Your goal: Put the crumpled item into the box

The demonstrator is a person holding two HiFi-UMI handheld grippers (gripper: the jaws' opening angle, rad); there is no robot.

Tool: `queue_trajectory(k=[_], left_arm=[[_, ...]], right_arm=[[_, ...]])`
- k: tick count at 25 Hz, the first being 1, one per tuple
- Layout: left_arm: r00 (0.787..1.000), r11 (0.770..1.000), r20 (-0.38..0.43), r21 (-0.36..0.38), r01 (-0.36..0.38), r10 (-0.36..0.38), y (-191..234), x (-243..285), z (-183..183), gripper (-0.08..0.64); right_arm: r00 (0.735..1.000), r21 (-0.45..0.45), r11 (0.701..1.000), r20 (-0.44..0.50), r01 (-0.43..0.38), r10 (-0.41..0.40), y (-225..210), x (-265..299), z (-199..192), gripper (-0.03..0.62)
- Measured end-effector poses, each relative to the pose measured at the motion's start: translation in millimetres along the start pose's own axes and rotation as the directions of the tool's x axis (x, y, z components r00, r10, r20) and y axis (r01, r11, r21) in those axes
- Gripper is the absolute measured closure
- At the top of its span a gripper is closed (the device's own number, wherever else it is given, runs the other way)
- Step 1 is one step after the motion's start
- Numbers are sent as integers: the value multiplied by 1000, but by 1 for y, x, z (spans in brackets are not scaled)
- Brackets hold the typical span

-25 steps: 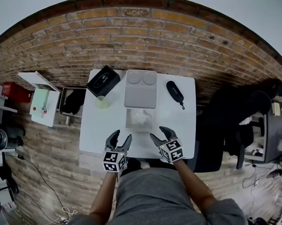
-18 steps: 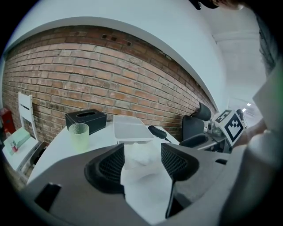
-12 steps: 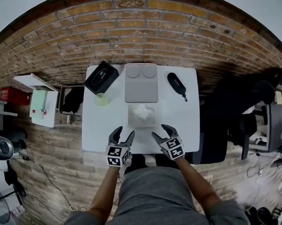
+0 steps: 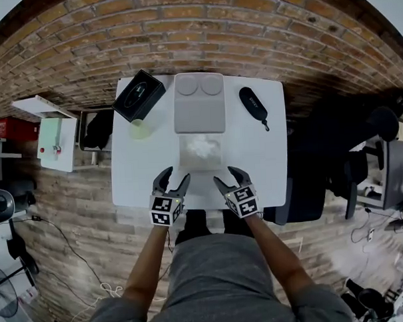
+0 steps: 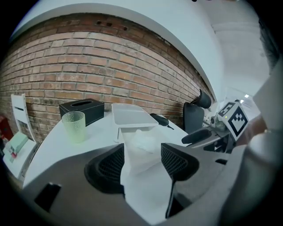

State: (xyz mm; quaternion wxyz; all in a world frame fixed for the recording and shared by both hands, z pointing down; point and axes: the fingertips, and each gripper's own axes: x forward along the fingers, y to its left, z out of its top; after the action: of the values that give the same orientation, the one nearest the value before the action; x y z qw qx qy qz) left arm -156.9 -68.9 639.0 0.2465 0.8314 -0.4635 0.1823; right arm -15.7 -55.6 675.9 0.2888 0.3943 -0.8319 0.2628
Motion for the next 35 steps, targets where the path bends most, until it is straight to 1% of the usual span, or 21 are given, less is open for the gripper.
queue_trajectory(k=[2, 5, 7, 10, 15, 17, 19, 20, 23, 25, 29, 32, 35], left_arm=[[1000, 1000, -9, 3, -19, 19, 6, 2, -10, 313], [999, 999, -40, -21, -34, 34, 12, 7, -31, 313], [998, 999, -60, -21, -33, 32, 14, 9, -42, 313], [996, 1000, -86, -18, -20, 19, 13, 14, -51, 313], [995, 1000, -102, 5, -10, 10, 9, 26, -54, 313], [995, 999, -99, 36, -8, 11, 8, 30, -52, 313], [994, 997, -103, 69, -16, 23, 10, 32, -52, 313], [994, 997, -104, 71, -20, 27, 11, 34, -52, 313], [995, 998, -94, 55, -7, 13, 12, 35, -51, 315], [996, 999, -89, 52, 10, -5, 9, 37, -49, 331], [996, 998, -90, 53, 18, -13, 6, 41, -49, 341], [995, 999, -101, 49, 0, 5, 6, 42, -51, 344], [991, 999, -127, 14, -31, 32, 8, 41, -58, 357]], right_arm=[[1000, 7, 1000, 0, 9, -9, -5, 6, -6, 327], [1000, 10, 1000, 7, 16, -16, -11, 14, -13, 326], [1000, 5, 1000, 2, 16, -16, -10, 21, -17, 330], [999, 9, 1000, -32, 14, -14, -7, 27, -22, 328], [1000, 47, 999, -25, 9, -8, -7, 32, -21, 336], [1000, 45, 999, -20, 17, -16, -8, 33, -21, 342], [999, 45, 998, -16, 35, -35, -10, 34, -22, 377], [999, 51, 998, -14, 43, -42, -11, 34, -22, 385], [998, 67, 996, -10, 59, -59, -14, 35, -21, 406], [998, 70, 995, -10, 65, -65, -15, 34, -21, 422], [998, 76, 995, -7, 65, -65, -15, 34, -22, 423], [998, 82, 994, -5, 68, -68, -16, 34, -22, 425], [997, 91, 993, -8, 80, -79, -17, 33, -23, 431]])
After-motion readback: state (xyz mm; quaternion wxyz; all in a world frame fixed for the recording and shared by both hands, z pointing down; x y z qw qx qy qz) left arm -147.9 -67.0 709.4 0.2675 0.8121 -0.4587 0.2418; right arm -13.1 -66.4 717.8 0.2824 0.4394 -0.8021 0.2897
